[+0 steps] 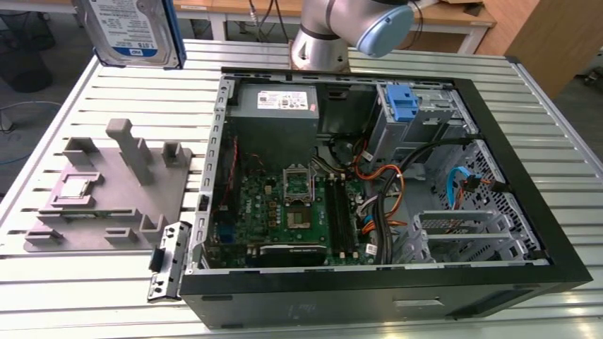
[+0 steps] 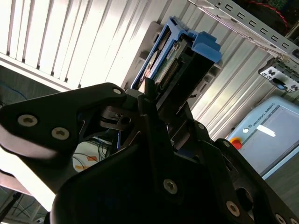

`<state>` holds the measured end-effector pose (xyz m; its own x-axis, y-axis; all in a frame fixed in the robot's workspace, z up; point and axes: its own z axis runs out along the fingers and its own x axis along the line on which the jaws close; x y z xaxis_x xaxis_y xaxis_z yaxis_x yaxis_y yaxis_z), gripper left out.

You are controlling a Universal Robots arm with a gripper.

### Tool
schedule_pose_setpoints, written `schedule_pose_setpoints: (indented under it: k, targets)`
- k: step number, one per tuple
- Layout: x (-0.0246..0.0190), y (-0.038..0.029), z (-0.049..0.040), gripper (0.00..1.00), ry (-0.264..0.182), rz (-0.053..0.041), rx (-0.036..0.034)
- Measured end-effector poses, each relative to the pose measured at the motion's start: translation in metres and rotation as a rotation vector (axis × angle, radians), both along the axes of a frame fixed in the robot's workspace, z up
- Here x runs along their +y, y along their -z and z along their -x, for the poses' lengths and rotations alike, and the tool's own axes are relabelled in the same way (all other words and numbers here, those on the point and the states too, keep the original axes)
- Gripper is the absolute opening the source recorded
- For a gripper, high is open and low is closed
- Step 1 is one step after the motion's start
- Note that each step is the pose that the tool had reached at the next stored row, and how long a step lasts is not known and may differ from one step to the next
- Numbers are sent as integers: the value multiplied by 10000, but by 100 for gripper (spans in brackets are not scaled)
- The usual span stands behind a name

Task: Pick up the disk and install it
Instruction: 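Pick up the disk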

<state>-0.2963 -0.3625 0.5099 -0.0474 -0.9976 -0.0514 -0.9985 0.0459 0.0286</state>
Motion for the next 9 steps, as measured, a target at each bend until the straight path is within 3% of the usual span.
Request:
schedule_pose_setpoints:
  k: [9]
  targets:
    - [0,0,-27,35,0,1,1]
